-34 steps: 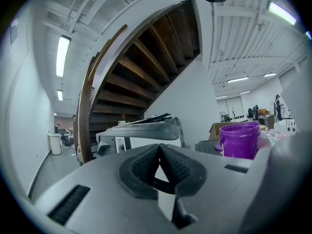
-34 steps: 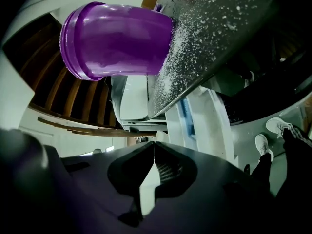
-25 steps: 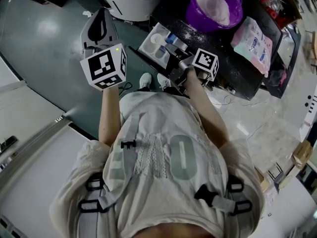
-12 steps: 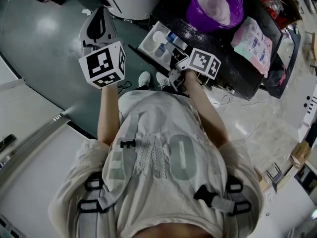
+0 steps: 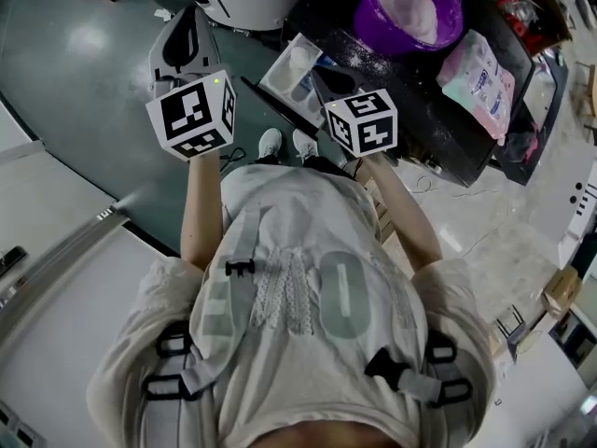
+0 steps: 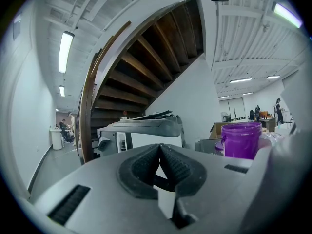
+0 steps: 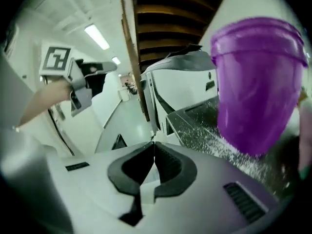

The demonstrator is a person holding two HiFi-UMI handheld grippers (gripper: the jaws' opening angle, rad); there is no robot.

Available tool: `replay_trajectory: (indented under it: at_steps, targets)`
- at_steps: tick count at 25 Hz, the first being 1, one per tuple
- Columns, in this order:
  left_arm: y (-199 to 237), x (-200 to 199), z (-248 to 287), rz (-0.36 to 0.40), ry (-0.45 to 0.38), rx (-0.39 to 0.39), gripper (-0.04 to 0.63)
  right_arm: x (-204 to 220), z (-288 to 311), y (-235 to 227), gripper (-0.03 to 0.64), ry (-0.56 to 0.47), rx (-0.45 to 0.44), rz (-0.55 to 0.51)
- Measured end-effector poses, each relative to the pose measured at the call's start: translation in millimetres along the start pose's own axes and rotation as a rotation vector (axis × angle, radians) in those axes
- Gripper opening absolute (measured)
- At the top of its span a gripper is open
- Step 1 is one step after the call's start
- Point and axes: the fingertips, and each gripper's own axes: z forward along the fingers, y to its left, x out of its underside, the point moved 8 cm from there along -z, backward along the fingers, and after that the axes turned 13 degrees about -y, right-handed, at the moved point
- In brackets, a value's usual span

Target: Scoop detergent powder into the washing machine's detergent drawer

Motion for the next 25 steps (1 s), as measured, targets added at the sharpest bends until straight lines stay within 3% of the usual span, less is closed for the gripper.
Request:
replay_trajectory:
  at_steps: [7,19,22,25]
  targets:
    - [-3,-1,-1,0.003,-0.001,0.004,0.021,-1,4,19,0.011,0.092,-0.039,-0.615]
    - [-7,3,-9,0.027,0.013,0.006,0.021,20,-1,33,0.011,0.159,-0.180,-1.549]
    - [-7,4,-11,0.025,0.019,0.003,0.020,24,-3,33,0.011,0.126,-0.191,-1.694]
    - [-6,4,-13,0.028,0.021,-0.001,0.021,24,-3,32,0.011,0.116,-0.190,-1.754]
